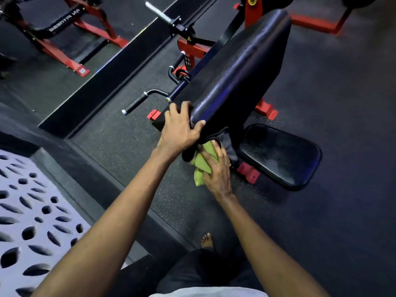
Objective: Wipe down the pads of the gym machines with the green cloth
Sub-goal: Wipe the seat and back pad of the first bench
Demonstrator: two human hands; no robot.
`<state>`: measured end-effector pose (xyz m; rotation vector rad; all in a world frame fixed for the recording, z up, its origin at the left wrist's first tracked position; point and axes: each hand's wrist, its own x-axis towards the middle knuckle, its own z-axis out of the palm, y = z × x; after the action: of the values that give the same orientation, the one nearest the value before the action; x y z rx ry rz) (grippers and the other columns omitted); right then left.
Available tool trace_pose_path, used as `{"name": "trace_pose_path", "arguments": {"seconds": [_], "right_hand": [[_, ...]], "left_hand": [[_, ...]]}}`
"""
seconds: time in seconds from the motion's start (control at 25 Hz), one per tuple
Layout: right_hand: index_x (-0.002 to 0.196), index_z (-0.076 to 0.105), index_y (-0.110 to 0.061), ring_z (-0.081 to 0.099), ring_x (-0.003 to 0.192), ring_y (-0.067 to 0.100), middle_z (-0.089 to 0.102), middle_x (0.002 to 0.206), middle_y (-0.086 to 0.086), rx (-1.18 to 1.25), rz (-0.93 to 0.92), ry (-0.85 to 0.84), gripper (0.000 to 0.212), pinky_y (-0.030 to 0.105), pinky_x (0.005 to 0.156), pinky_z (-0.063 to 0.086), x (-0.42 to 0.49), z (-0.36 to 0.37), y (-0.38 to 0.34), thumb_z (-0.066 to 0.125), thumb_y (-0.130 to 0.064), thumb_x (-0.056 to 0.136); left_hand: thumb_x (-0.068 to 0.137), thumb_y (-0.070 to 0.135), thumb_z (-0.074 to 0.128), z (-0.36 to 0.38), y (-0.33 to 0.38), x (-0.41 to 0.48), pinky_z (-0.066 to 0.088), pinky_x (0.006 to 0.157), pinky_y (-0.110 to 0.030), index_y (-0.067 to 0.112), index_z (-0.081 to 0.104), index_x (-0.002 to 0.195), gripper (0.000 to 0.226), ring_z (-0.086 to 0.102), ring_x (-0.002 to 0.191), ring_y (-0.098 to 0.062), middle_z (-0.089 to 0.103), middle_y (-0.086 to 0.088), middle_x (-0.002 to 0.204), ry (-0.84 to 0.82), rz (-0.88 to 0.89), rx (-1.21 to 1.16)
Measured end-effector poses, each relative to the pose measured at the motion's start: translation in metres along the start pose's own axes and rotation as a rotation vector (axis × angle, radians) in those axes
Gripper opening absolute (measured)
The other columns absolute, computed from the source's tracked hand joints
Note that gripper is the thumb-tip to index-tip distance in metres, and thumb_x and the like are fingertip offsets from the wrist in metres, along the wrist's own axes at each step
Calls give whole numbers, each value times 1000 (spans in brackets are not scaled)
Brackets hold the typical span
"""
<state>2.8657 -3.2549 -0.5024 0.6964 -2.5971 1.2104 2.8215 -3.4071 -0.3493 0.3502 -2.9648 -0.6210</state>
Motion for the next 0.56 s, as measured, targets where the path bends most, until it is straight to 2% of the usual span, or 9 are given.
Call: {"name": "trace_pose_path", "arguments": {"seconds": [0.08,0.16,0.28,0.36,0.48,0.56], "right_hand": [[156,31,-47,22,155,23,24,165,8,166,62,-1,89,48,122,28,-2,2,-2,63,-18,79],[154,42,-35,25,154,21,29,164,12,279,116,65,79,42,124,27,-7,7,-4,62,-19,79],[151,48,-17,33,151,15,38,161,9,478,357,202,67,33,123,29,-5,7,4,56,-27,85],[151,48,-16,36,148,10,44,158,1,540,473,234,64,36,121,32,14,6,11,54,-27,88],[149,51,-15,42,146,17,48,153,-7,558,416,274,64,43,121,34,48,4,16,55,-13,86],[147,53,-12,48,142,21,52,150,-3,588,475,316,61,43,119,36,75,-2,31,54,-12,85]], "left_hand": [[94,48,58,3,7,-4,40,100,-53,16,43,136,55,46,111,-42,41,-17,121,3,-26,-24],[96,44,57,3,8,-4,39,102,-53,15,44,137,51,46,113,-43,41,-17,122,0,-55,-42],[97,39,59,-2,11,-1,35,108,-51,12,45,137,50,45,119,-43,41,-18,123,-34,-64,-49],[97,38,59,-4,15,1,35,108,-52,14,44,135,48,44,120,-42,39,-17,124,-59,-97,-47],[96,35,56,-6,25,4,37,105,-50,14,43,128,40,45,117,-38,38,-13,122,-91,-154,-36],[97,34,52,-9,34,12,39,101,-43,12,46,118,31,49,111,-34,39,-9,116,-45,-231,-88]]}}
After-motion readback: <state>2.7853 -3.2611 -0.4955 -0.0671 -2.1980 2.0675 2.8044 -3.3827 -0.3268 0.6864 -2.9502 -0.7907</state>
